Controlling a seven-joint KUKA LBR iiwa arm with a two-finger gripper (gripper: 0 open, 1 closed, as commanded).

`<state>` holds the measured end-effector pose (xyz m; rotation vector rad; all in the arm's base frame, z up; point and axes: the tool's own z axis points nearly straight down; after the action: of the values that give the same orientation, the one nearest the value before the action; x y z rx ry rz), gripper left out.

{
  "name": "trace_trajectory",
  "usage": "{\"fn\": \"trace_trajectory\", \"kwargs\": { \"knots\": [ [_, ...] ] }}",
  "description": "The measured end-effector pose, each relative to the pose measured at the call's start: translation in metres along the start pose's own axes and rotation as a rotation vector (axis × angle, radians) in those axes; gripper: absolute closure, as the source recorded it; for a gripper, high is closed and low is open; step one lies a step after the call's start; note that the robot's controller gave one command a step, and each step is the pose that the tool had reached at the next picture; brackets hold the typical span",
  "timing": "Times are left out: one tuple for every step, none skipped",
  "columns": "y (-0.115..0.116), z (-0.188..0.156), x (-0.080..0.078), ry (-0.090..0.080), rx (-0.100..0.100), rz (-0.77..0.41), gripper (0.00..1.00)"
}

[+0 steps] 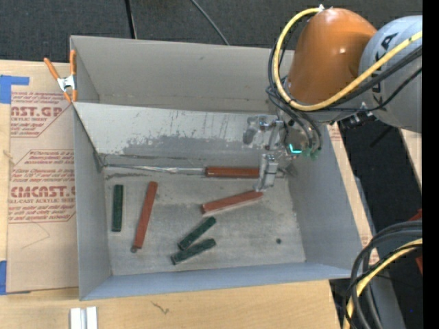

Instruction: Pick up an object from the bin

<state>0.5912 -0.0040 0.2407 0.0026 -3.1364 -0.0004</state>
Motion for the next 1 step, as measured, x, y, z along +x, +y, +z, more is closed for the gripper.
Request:
{"fn": "trace_trajectory", "kwargs": {
  "knots": [
    [0.0,-0.0047,-0.0014,-0.008,0.0,0.0,0.0]
  ]
}}
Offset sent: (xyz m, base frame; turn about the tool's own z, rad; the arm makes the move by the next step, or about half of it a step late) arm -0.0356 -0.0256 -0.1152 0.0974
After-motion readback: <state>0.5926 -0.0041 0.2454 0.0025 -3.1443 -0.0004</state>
